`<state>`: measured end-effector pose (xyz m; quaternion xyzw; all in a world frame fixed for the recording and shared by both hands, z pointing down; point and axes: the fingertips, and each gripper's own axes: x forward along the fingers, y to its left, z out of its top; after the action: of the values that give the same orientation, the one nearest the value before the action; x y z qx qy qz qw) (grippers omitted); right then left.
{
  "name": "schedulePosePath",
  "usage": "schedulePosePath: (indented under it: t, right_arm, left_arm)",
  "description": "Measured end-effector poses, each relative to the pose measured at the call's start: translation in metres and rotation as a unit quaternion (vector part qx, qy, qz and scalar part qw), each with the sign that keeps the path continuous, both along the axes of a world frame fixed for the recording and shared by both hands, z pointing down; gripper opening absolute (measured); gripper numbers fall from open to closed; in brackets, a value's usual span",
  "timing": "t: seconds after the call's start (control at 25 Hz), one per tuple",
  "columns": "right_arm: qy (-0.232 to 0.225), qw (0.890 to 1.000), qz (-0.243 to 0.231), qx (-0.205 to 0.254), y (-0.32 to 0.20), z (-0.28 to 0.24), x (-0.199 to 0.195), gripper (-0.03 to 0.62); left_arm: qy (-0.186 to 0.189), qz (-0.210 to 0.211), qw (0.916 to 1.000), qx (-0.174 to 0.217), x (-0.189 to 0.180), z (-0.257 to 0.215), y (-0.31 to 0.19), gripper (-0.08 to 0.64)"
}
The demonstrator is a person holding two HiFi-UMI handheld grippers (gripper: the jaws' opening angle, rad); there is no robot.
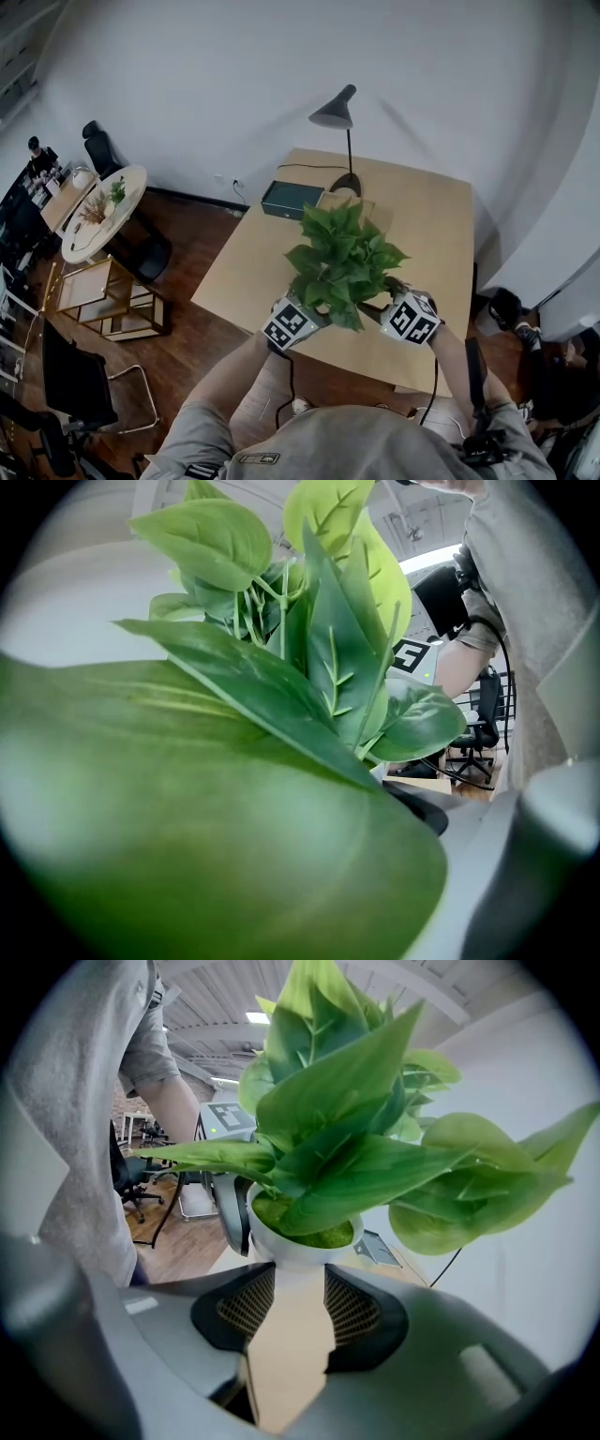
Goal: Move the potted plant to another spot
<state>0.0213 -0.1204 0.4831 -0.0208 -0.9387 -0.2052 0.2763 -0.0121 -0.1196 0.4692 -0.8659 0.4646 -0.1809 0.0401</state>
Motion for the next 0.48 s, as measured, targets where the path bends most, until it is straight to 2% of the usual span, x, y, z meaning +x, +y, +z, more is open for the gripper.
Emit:
schedulePosePath:
  t: [0.28,0.48]
  right_arm:
    - [0.0,1.0,0.011,0.003,0.023,0.0,-0.066,0.173]
    - [0.001,1.0,0.019,-0.012,0.043,0.006,-0.103,0.173]
  left_arm:
    - [-0.002,0.013,0.9999,0.001,-0.066,0.0,0.022,0.477]
    - [0.006,0.013,0.9999,-0.003,-0.103,0.003,0.042,0.477]
